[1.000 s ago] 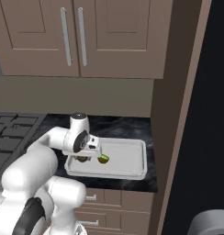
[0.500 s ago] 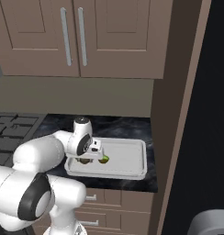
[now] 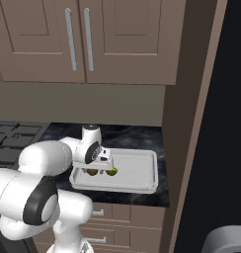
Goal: Pick up both kiwis from the fridge and place them inside the tupperware on the counter.
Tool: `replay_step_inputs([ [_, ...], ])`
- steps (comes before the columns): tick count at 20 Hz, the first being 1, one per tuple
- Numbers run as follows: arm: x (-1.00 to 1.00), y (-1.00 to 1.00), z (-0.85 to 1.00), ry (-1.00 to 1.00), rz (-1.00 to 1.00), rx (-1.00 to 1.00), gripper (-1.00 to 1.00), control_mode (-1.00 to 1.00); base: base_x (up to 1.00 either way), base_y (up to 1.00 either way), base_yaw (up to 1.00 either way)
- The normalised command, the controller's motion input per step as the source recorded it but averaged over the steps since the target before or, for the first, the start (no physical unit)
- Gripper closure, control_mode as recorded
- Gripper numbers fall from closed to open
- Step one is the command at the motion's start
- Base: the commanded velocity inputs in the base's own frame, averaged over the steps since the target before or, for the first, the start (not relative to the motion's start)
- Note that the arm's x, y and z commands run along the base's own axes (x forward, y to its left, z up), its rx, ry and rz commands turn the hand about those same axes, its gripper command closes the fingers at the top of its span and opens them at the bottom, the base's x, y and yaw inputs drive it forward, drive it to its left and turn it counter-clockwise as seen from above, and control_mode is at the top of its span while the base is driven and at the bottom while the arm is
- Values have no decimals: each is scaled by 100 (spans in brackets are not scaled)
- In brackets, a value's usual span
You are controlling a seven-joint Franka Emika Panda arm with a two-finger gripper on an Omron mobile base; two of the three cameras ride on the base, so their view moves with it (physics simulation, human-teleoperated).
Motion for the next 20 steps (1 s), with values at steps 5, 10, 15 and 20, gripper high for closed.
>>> replay_step_inputs([
  [5,0,0,3,10,-4,0,-100,-100,0,0,0],
  [10,-15,0,26,0,-3,0,-100,-100,0,0,0],
  [15,-38,0,46,0,-12,0,-100,-100,0,0,0],
  [20,-50,0,52,0,-14,0,-100,-100,0,0,0],
])
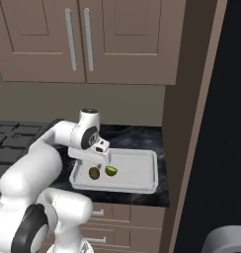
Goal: Pick up both kiwis from the fridge and place them inside the tupperware on the counter.
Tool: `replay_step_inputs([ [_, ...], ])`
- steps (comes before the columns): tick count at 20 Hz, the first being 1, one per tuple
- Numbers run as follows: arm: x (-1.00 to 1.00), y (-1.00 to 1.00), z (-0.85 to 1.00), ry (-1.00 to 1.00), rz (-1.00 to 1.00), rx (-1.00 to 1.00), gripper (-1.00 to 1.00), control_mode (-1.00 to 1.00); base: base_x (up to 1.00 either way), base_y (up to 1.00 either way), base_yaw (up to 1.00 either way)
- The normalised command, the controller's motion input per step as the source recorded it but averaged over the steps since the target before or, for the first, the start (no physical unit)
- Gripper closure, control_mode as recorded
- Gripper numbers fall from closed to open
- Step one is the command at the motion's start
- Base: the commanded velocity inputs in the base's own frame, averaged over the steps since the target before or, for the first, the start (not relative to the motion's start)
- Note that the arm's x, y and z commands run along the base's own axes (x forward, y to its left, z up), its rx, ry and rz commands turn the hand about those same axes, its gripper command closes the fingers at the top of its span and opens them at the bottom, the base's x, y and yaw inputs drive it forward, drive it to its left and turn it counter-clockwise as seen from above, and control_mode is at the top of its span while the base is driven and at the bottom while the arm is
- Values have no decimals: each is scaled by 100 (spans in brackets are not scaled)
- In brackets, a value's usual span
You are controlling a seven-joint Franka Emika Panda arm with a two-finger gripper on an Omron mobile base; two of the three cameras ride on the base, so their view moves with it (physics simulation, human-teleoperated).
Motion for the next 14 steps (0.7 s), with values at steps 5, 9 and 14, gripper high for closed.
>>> replay_step_inputs([
  [5,-61,0,52,0,-13,0,-100,-100,0,0,0],
  [9,-58,0,55,0,-10,0,-100,-100,0,0,0],
  [14,-46,0,64,0,-5,0,-100,-100,0,0,0],
])
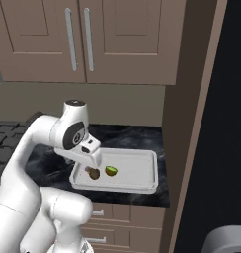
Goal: Pick up both kiwis from the fridge and place them inside the tupperware on the counter.
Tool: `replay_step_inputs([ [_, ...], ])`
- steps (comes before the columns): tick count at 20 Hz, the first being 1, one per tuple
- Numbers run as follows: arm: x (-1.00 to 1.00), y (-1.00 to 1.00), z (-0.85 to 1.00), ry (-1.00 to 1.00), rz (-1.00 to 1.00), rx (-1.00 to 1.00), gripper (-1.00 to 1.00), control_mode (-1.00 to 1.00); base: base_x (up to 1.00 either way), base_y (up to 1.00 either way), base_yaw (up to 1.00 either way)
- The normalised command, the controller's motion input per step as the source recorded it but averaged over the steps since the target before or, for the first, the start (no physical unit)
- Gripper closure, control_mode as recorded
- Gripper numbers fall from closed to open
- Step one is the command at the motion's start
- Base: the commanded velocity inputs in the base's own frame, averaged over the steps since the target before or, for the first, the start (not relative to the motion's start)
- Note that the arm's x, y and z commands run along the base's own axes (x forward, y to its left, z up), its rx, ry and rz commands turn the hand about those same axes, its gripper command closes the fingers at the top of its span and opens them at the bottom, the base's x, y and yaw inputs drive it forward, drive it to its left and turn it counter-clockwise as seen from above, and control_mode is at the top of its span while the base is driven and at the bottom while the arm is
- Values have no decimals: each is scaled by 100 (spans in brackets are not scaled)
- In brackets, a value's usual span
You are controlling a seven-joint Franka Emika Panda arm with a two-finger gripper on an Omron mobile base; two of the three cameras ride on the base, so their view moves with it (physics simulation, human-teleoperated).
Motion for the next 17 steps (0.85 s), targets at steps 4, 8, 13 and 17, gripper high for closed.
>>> replay_step_inputs([
  [4,-53,0,68,-10,-3,0,-100,-100,0,0,0],
  [8,-59,0,64,-20,-3,0,-100,-100,0,0,0],
  [13,-63,0,61,-22,0,-4,-100,-100,0,0,0],
  [17,-64,0,61,-29,0,-9,-100,-100,0,0,0],
])
